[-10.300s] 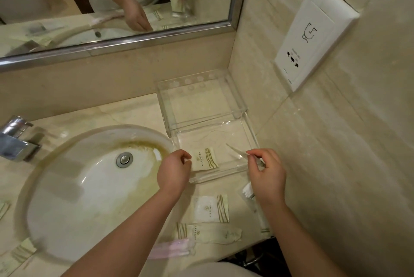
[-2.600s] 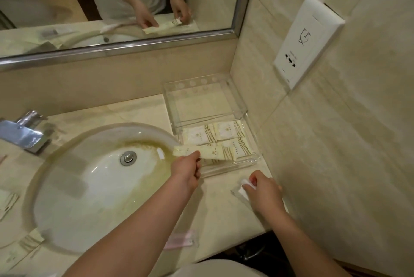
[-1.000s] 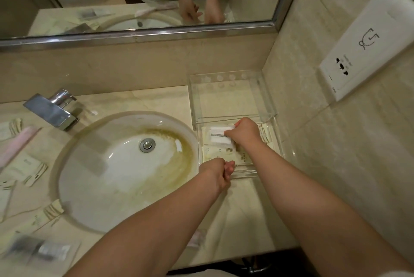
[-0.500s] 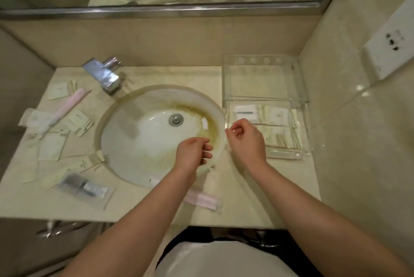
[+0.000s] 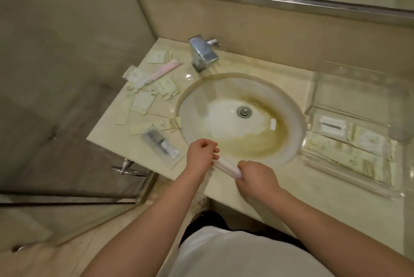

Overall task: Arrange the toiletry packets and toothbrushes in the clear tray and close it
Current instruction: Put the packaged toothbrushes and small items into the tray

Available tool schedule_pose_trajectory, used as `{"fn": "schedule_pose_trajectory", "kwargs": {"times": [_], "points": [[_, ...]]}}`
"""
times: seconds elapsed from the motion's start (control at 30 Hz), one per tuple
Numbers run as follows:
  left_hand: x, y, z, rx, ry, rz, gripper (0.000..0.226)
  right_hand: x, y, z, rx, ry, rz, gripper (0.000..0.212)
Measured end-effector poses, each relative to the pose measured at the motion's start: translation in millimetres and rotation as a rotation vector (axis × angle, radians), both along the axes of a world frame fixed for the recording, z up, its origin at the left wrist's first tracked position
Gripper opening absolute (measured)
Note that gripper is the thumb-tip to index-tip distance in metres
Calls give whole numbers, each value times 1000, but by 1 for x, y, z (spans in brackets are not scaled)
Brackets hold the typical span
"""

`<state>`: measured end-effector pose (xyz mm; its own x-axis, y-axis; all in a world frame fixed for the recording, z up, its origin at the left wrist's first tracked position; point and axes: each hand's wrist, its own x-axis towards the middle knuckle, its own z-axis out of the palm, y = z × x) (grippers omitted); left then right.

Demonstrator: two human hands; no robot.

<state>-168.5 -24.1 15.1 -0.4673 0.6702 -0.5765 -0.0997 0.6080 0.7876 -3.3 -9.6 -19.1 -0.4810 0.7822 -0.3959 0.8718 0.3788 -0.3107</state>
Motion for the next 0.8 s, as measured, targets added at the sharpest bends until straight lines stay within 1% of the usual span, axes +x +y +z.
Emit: {"fn": "schedule_pose_trajectory", "kwargs": {"times": [0.17,0.3,0.37,0.4,0.43,0.5,0.53,0.57,0.6,0.67,0.73,0.8], "points": [[-77,0,-6,25,209,-115,26,-51,22,6,-81,130,-142,13],[-158,3,-12,6,511,-170,22,-97,41,12,-105,189,-225,16],[-189,12,-11,-4,612,-249,18,-119,49,15,-109,214,-268,17],[-201,18,-12,-2,652,-341,20,-129,52,17,-116,229,-291,18],[-208,22,-10,8,698,-489,27,-136,55,19,-121,242,-312,18],[-219,29,-9,15,816,-890,45,-151,62,20,-116,256,-346,21],[-220,29,-9,17,888,-1080,49,-156,63,21,-114,258,-354,22],[-222,28,-11,16,961,-1227,48,-160,64,21,-112,256,-361,22],[-223,26,-14,18,1037,-1320,46,-164,64,21,-112,253,-366,22],[-226,27,-19,3,1156,-1393,41,-172,64,20,-116,246,-380,20],[-229,31,-21,-16,1208,-1438,34,-175,64,20,-130,256,-406,20],[-231,34,-21,-24,1220,-1482,26,-175,64,20,-143,273,-430,21]]}}
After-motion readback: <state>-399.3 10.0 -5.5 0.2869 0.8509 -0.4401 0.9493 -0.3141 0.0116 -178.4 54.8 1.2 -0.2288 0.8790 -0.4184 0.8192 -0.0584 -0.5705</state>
